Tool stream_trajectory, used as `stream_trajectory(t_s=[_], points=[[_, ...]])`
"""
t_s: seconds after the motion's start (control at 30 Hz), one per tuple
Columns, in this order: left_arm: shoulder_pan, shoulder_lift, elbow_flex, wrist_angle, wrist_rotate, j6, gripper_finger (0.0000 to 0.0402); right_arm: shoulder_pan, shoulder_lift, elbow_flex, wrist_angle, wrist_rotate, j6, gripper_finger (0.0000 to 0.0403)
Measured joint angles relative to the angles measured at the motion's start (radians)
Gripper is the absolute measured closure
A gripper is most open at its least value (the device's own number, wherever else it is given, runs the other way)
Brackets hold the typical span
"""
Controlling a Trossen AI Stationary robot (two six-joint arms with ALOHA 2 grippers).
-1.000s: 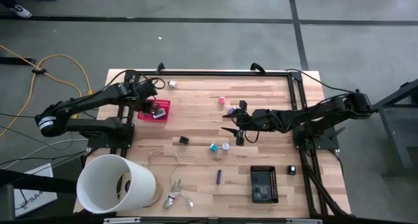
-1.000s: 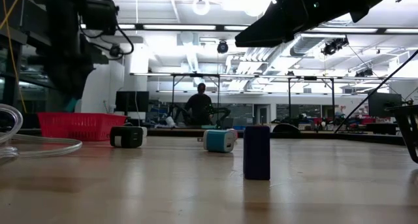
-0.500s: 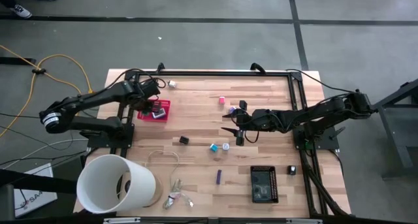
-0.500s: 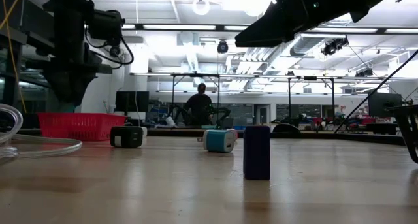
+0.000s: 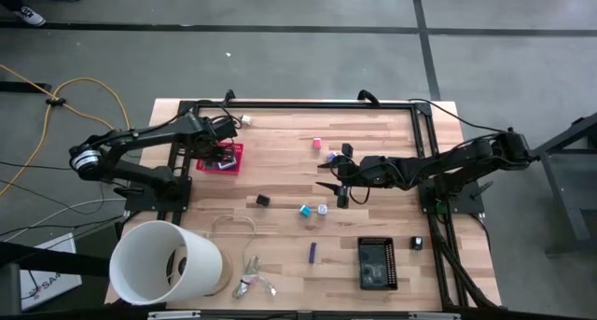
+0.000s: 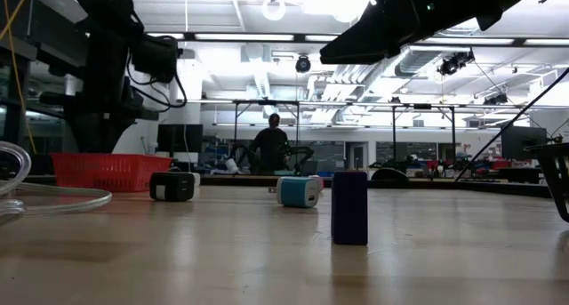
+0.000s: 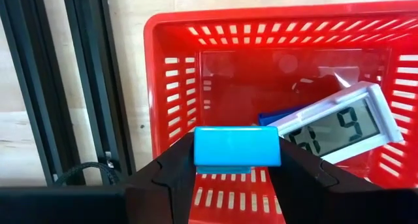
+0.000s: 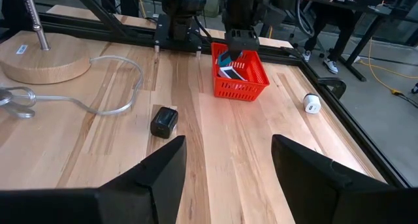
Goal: Pick & Place Office items
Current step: Put the blue digital clock into the red bin
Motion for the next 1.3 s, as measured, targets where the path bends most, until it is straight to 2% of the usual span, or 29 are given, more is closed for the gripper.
stream_trajectory(t_s=[0.83, 1.3], points=[[0.0, 0.002, 0.0, -0.001, 0.01, -0.031, 0.0241, 0.0, 0.0, 0.0, 0.0, 0.0, 0.0, 0.0191], [0.006, 0.049, -0.001, 0.005, 0.011, -0.045, 0.0241, 0.0, 0.0, 0.0, 0.0, 0.0, 0.0, 0.0191]])
